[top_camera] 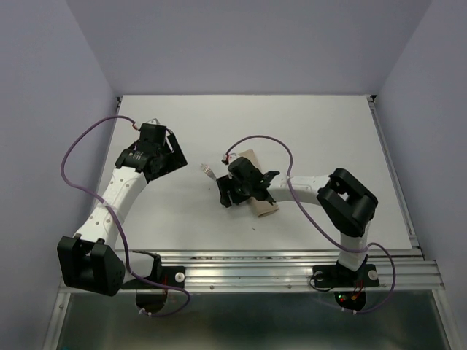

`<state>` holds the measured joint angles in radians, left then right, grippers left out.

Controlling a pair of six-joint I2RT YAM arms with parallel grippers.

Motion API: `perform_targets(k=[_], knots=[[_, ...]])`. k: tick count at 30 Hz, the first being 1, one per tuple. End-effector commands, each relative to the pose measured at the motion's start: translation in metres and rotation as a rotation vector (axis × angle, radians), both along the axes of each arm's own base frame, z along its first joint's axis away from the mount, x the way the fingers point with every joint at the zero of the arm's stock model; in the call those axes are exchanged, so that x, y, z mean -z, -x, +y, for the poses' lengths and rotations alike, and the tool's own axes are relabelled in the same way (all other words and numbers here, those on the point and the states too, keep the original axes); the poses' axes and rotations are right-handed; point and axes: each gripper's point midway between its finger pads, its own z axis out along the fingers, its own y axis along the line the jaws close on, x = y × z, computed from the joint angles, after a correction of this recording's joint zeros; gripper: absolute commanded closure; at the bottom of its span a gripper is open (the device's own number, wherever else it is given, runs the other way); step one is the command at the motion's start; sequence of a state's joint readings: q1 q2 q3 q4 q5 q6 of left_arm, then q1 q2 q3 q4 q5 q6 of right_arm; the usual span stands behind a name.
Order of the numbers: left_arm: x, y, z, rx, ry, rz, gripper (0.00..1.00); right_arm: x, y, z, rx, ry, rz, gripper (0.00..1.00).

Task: Fold the napkin into a case and place the utensils inside
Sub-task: Move the fork to the center of the board.

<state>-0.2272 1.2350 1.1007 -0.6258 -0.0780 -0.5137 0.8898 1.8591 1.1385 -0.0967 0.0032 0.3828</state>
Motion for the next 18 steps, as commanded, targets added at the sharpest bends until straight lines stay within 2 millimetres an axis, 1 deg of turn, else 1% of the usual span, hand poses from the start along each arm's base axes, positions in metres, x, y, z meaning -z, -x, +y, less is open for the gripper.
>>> perform_targets(k=[1, 2, 3, 4, 6, 7, 8, 9, 10, 11, 12, 13, 14, 16, 17, 18], knots=[[-0.011, 0.001, 0.001, 0.0, 0.006, -0.03, 0.18, 0.005, -0.002, 0.018, -0.042, -0.011, 0.001, 0.27], [-0.014, 0.001, 0.001, 0.0, 0.008, -0.036, 0.18, 0.013, 0.004, 0.026, -0.061, -0.002, 0.015, 0.27], [-0.017, 0.001, 0.001, -0.001, 0.007, -0.041, 0.18, 0.016, 0.01, 0.031, -0.079, 0.002, 0.023, 0.28], [-0.025, 0.001, 0.001, -0.001, 0.011, -0.056, 0.18, 0.021, 0.025, 0.043, -0.121, 0.005, 0.032, 0.29], [-0.033, 0.001, 0.002, -0.004, 0.011, -0.07, 0.18, 0.012, 0.038, 0.066, -0.172, -0.025, 0.022, 0.3], [-0.043, 0.001, 0.003, -0.006, 0.013, -0.092, 0.18, 0.01, 0.047, 0.077, -0.204, -0.04, 0.028, 0.3], [-0.048, 0.0, 0.003, -0.008, 0.013, -0.103, 0.18, 0.008, 0.063, 0.092, -0.247, -0.054, 0.026, 0.3], [-0.053, 0.0, 0.003, -0.008, 0.016, -0.113, 0.18, 0.012, 0.068, 0.1, -0.265, -0.055, 0.03, 0.29], [-0.063, 0.0, 0.002, -0.002, 0.025, -0.131, 0.18, 0.0, 0.069, 0.118, -0.292, -0.094, 0.018, 0.29], [-0.068, 0.0, 0.001, 0.004, 0.029, -0.14, 0.18, -0.003, 0.073, 0.129, -0.312, -0.113, 0.016, 0.28], [-0.074, 0.0, 0.0, 0.007, 0.035, -0.151, 0.18, -0.007, 0.07, 0.138, -0.32, -0.133, 0.01, 0.28], [-0.085, 0.0, 0.0, 0.008, 0.038, -0.17, 0.18, -0.015, 0.065, 0.152, -0.327, -0.167, -0.005, 0.28], [-0.091, 0.0, 0.001, 0.004, 0.036, -0.182, 0.18, -0.02, 0.058, 0.16, -0.325, -0.189, -0.036, 0.28], [-0.104, 0.002, 0.005, -0.013, 0.028, -0.206, 0.18, -0.024, 0.049, 0.169, -0.321, -0.193, -0.072, 0.27], [-0.117, 0.0, 0.009, -0.029, 0.021, -0.239, 0.18, -0.036, 0.043, 0.176, -0.335, -0.205, -0.113, 0.26], [-0.123, 0.0, 0.011, -0.04, 0.016, -0.251, 0.18, -0.04, 0.038, 0.176, -0.329, -0.197, -0.142, 0.26]])
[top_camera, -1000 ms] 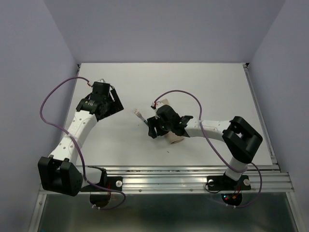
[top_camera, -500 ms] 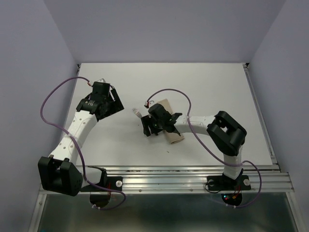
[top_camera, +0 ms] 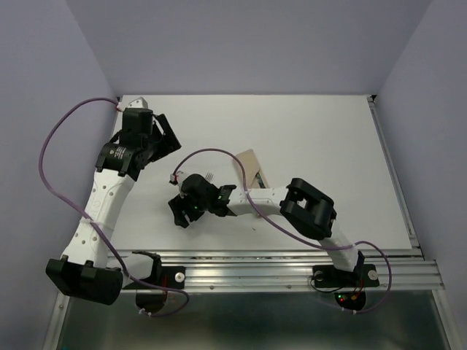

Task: Fold the napkin into a case and place the utensils inside
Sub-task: Move the fork to the center of the board.

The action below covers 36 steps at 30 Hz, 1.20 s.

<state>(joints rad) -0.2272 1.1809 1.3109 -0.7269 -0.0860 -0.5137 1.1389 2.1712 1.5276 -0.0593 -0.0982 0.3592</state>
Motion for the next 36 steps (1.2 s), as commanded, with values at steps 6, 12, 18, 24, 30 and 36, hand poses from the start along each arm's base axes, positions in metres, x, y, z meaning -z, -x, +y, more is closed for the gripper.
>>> perform_targets(k=[6, 12, 18, 24, 30, 36], knots=[[-0.065, 0.001, 0.02, -0.068, -0.026, -0.14, 0.18, -0.047, -0.063, -0.014, 0.05, 0.0, -0.291, 0.25], [-0.06, -0.005, 0.024, -0.075, -0.029, -0.13, 0.18, -0.047, -0.076, -0.034, -0.067, 0.088, -0.429, 0.25], [-0.057, -0.006, 0.025, -0.074, -0.026, -0.124, 0.18, -0.043, -0.087, -0.04, -0.17, 0.174, -0.571, 0.23], [-0.053, -0.005, 0.024, -0.071, -0.019, -0.117, 0.18, -0.034, -0.116, -0.036, -0.115, 0.221, -0.653, 0.23], [-0.051, -0.002, 0.023, -0.066, -0.011, -0.112, 0.18, -0.029, -0.147, -0.028, 0.012, 0.189, -0.635, 0.23], [-0.053, 0.0, 0.022, -0.06, -0.009, -0.116, 0.18, -0.027, -0.168, -0.019, 0.112, 0.175, -0.623, 0.22]])
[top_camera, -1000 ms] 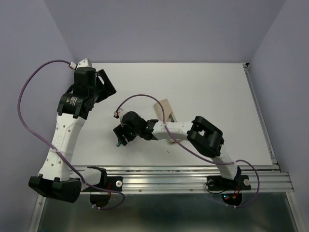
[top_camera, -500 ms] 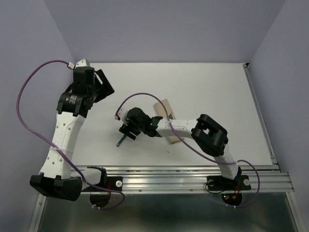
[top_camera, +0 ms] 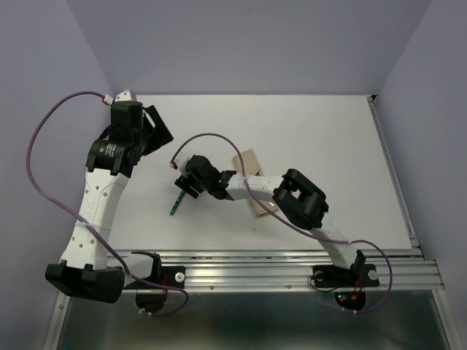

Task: Fold the napkin into a case and place the utensils inside
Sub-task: Move the fork to the center of the board.

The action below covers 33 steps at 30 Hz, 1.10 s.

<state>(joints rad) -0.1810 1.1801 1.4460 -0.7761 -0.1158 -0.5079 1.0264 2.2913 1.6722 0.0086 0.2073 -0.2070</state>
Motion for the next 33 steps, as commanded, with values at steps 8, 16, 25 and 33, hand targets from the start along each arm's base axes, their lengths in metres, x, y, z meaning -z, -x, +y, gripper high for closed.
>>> perform_targets(k=[8, 16, 25, 33], knots=[[-0.003, 0.006, 0.002, 0.014, -0.007, -0.022, 0.18, -0.039, -0.031, 0.004, 0.105, -0.192, 0.008, 0.23], [-0.001, 0.005, 0.001, 0.017, -0.001, -0.022, 0.18, -0.067, -0.04, 0.011, 0.126, -0.305, 0.038, 0.23], [0.0, 0.003, 0.0, 0.022, 0.004, -0.019, 0.18, -0.054, -0.07, 0.034, 0.209, -0.304, 0.031, 0.18], [-0.002, 0.002, -0.002, 0.032, 0.009, -0.021, 0.18, -0.006, -0.084, 0.037, 0.262, -0.193, 0.05, 0.17]])
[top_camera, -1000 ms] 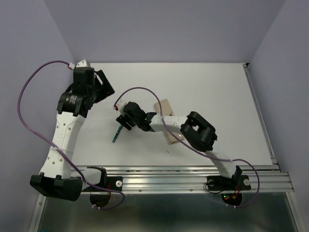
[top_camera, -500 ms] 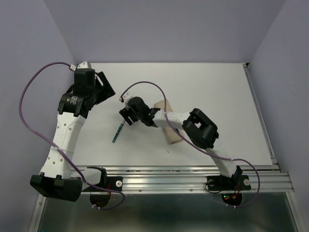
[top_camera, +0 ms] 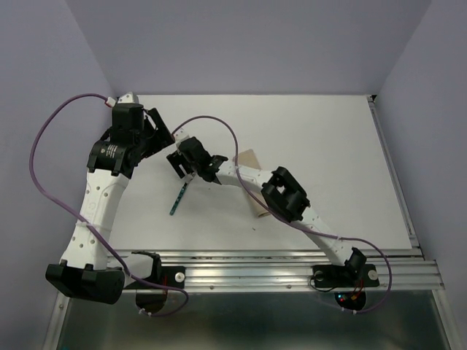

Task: Fold the napkin into a case and place the utensils inside
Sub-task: Move the fork to the center of the board.

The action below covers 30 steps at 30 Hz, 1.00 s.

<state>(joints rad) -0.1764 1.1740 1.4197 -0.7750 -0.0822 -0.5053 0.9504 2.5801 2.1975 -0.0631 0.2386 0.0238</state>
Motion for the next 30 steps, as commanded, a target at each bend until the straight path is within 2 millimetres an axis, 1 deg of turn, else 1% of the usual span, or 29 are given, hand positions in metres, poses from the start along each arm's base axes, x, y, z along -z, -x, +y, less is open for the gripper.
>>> perform_targets(k=[1, 2, 3, 4, 7, 8, 9, 10, 11, 12, 13, 14, 15, 17, 18, 19, 20, 21, 22, 23, 24, 25, 26, 27, 28, 30], knots=[[-0.01, -0.001, 0.002, 0.009, -0.006, -0.042, 0.18, 0.032, 0.006, -0.016, 0.04, 0.1, 0.046, 0.17], [-0.009, -0.001, 0.001, 0.01, -0.006, -0.041, 0.18, 0.034, 0.007, -0.019, 0.044, 0.109, 0.049, 0.17], [-0.008, -0.001, 0.001, 0.011, -0.003, -0.037, 0.18, 0.026, 0.008, -0.021, 0.045, 0.102, 0.046, 0.17], [-0.008, -0.001, 0.0, 0.016, 0.001, -0.04, 0.18, 0.037, 0.015, -0.028, 0.037, 0.126, 0.069, 0.18], [-0.008, -0.002, -0.001, 0.019, 0.005, -0.041, 0.18, 0.037, 0.028, -0.039, 0.029, 0.114, 0.092, 0.19], [-0.008, -0.002, -0.002, 0.02, 0.006, -0.044, 0.18, 0.04, 0.041, -0.051, 0.022, 0.119, 0.121, 0.2], [-0.008, -0.002, -0.002, 0.021, 0.009, -0.047, 0.18, 0.037, 0.045, -0.054, 0.022, 0.104, 0.121, 0.2], [-0.008, -0.003, -0.003, 0.024, 0.012, -0.048, 0.18, 0.021, 0.049, -0.06, 0.026, 0.082, 0.117, 0.2], [-0.007, -0.002, -0.004, 0.028, 0.014, -0.044, 0.18, 0.021, 0.054, -0.066, 0.029, 0.077, 0.129, 0.21], [-0.005, -0.003, -0.004, 0.028, 0.014, -0.041, 0.18, 0.039, 0.067, -0.081, 0.038, 0.104, 0.173, 0.21], [-0.005, -0.004, -0.006, 0.034, 0.021, -0.043, 0.18, 0.026, 0.073, -0.086, 0.041, 0.084, 0.176, 0.22], [-0.001, -0.004, -0.007, 0.037, 0.024, -0.035, 0.18, 0.022, 0.077, -0.087, 0.03, 0.058, 0.181, 0.23], [0.0, -0.004, -0.008, 0.04, 0.028, -0.035, 0.18, 0.037, 0.089, -0.1, 0.035, 0.076, 0.215, 0.23], [0.001, -0.004, -0.01, 0.049, 0.038, -0.035, 0.18, 0.037, 0.109, -0.105, 0.014, 0.079, 0.23, 0.23], [0.003, -0.004, -0.011, 0.052, 0.042, -0.031, 0.18, 0.037, 0.118, -0.116, 0.015, 0.084, 0.241, 0.24], [0.003, -0.004, -0.012, 0.055, 0.046, -0.034, 0.18, 0.036, 0.128, -0.116, 0.0, 0.087, 0.244, 0.24], [0.004, -0.003, -0.012, 0.055, 0.048, -0.033, 0.18, 0.035, 0.131, -0.121, 0.002, 0.088, 0.249, 0.24], [0.005, -0.004, -0.012, 0.054, 0.049, -0.03, 0.18, 0.027, 0.14, -0.121, -0.015, 0.085, 0.248, 0.24], [0.005, -0.004, -0.013, 0.057, 0.051, -0.03, 0.18, 0.03, 0.151, -0.124, -0.029, 0.1, 0.258, 0.24], [0.006, -0.003, -0.013, 0.058, 0.052, -0.028, 0.18, 0.028, 0.154, -0.126, -0.038, 0.099, 0.264, 0.25], [0.006, -0.003, -0.013, 0.058, 0.052, -0.03, 0.18, 0.026, 0.162, -0.127, -0.06, 0.108, 0.273, 0.25], [0.006, -0.002, -0.013, 0.057, 0.053, -0.03, 0.18, 0.016, 0.166, -0.126, -0.082, 0.091, 0.269, 0.25], [0.006, -0.002, -0.013, 0.057, 0.053, -0.03, 0.18, 0.014, 0.172, -0.124, -0.12, 0.084, 0.282, 0.25], [0.006, -0.002, -0.013, 0.056, 0.052, -0.03, 0.18, 0.016, 0.177, -0.131, -0.135, 0.12, 0.295, 0.25], [0.007, -0.002, -0.012, 0.056, 0.052, -0.028, 0.18, 0.01, 0.182, -0.129, -0.156, 0.12, 0.287, 0.26], [0.007, -0.002, -0.013, 0.055, 0.053, -0.027, 0.18, 0.001, 0.181, -0.129, -0.174, 0.128, 0.261, 0.26]])
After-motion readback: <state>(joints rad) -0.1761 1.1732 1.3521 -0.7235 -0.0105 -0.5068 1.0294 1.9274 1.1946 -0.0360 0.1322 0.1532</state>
